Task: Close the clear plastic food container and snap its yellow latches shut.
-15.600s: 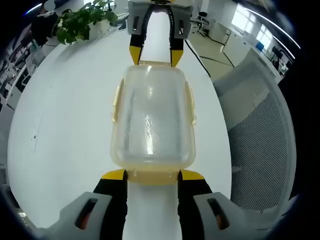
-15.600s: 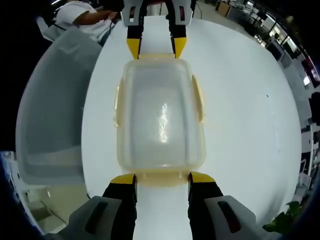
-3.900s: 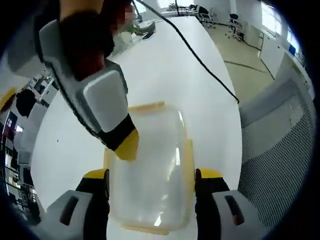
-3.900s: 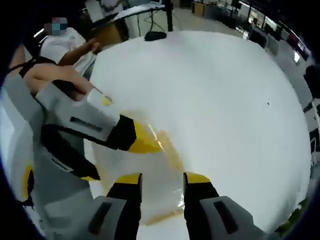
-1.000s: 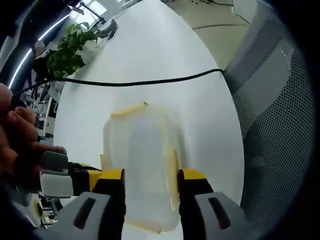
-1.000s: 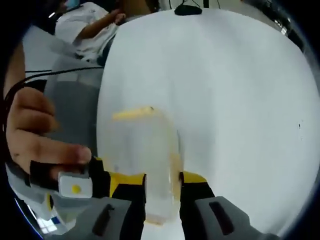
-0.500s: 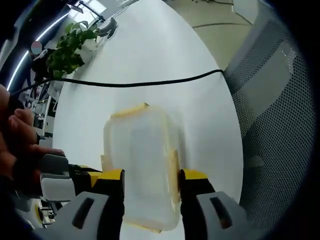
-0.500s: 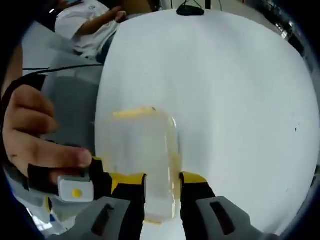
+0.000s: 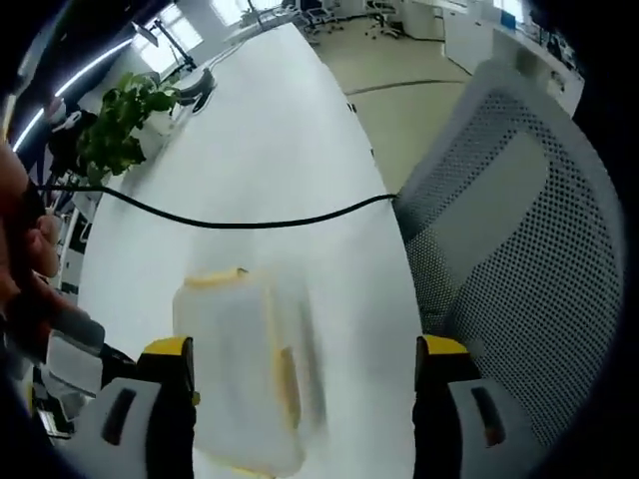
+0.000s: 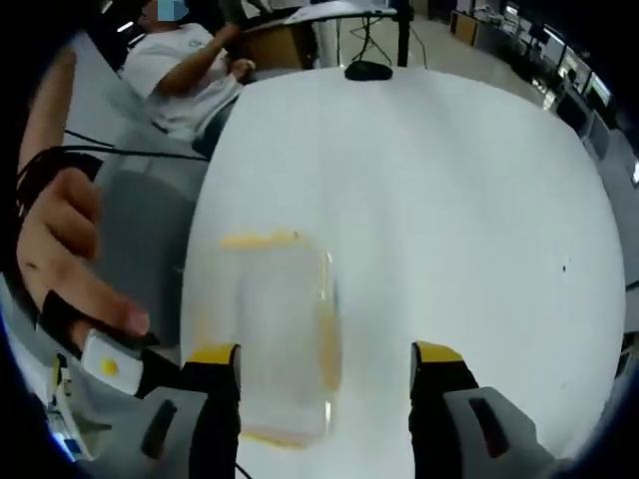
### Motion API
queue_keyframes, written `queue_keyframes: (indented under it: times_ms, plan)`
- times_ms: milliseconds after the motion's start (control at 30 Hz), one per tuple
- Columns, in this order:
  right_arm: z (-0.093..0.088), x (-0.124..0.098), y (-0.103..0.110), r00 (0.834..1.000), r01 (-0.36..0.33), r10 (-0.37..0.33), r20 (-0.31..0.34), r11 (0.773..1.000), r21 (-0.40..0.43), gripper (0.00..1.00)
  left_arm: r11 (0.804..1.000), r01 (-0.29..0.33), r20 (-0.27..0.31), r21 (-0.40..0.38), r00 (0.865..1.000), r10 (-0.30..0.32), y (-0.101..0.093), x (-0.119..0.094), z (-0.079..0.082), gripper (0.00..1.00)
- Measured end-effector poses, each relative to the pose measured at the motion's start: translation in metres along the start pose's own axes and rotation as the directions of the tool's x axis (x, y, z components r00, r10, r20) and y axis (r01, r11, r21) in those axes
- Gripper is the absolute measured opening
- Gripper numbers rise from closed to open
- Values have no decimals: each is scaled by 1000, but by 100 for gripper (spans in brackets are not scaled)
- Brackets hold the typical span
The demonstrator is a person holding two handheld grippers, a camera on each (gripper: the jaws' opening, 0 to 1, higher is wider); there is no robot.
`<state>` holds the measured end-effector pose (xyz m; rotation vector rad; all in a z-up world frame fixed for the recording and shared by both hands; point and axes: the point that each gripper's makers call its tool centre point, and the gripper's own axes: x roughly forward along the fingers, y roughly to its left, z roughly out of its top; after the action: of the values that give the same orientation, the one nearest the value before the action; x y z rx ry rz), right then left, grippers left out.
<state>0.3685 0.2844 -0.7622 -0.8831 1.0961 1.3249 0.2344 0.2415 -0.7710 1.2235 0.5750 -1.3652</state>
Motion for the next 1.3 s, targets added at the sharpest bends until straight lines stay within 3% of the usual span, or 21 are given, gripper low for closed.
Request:
queue_keyframes:
  times_ms: [200, 267, 367, 600, 733, 800, 900, 1033, 1200, 1300]
  plan:
    - [-8, -1, -4, 1000, 15, -16, 23, 998, 56, 63, 999, 20, -27, -35, 999, -21, -4, -10, -16, 80]
    - [-13, -2, -2, 1000, 11, -13, 19, 998, 67, 63, 999, 7, -50, -38, 999, -9, 1, -12, -24, 79]
    - [-18, -5, 0, 999, 18, -19, 27, 998, 65, 62, 997, -3, -39, -83, 999, 0, 9, -18, -28, 79]
    - [-23, -6, 11, 998, 9, -15, 64, 995, 99, 61, 994, -8, -49, -108, 999, 2, 25, -20, -43, 77]
    - [-22, -7, 18, 996, -1, -10, 92, 993, 117, 61, 991, -17, -39, -130, 999, 12, 36, -22, -49, 78]
    - [-17, -8, 24, 990, -22, 5, 138, 992, 121, 61, 991, -10, -46, -132, 999, 4, 37, -21, -52, 77]
    - [-20, -10, 29, 990, -24, 7, 140, 992, 125, 61, 992, -5, -49, -129, 999, -2, 40, -20, -57, 78]
    - [-26, -10, 33, 991, -16, 0, 136, 993, 116, 63, 987, 9, -28, -160, 1000, -14, 47, -21, -62, 83]
    - [-34, -12, 38, 993, 15, -20, 112, 999, 47, 66, 977, 51, 2, -207, 999, -52, 52, -22, -67, 88]
    - [-37, -13, 44, 994, 18, -20, 109, 1000, 21, 72, 952, 100, 51, -288, 995, -89, 53, -24, -65, 92]
